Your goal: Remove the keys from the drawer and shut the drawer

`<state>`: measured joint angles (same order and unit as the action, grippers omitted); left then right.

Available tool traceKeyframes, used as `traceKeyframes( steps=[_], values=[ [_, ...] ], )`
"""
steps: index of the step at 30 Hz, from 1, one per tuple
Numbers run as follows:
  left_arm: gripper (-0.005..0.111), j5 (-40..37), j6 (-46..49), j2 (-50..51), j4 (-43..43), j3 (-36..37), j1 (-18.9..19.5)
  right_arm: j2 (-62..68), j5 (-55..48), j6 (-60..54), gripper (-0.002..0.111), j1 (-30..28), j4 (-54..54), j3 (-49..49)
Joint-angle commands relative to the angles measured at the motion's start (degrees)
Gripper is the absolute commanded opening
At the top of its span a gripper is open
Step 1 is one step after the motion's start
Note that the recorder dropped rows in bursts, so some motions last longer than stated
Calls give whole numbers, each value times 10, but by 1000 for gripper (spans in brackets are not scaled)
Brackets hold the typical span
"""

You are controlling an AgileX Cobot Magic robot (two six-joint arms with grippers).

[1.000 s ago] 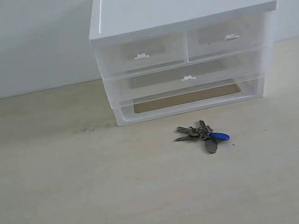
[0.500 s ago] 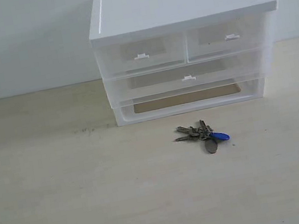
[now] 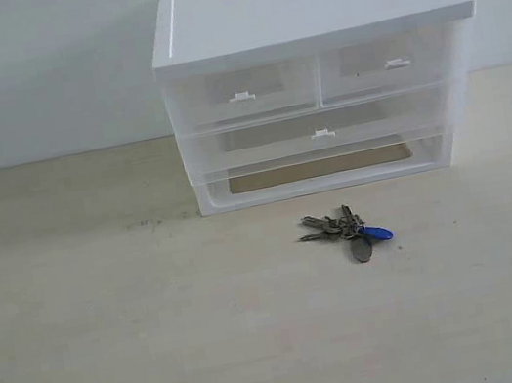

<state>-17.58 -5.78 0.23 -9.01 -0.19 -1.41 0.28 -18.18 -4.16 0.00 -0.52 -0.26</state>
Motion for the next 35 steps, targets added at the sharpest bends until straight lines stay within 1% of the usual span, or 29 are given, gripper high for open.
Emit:
traceKeyframes(
  steps=[1,35],
  values=[
    [4,-1,2,-2,2,2,1,-3,-3,46,0,-1,-1,3],
    [4,-1,2,-2,2,2,1,-3,-3,55,0,-1,-1,3]
  ],
)
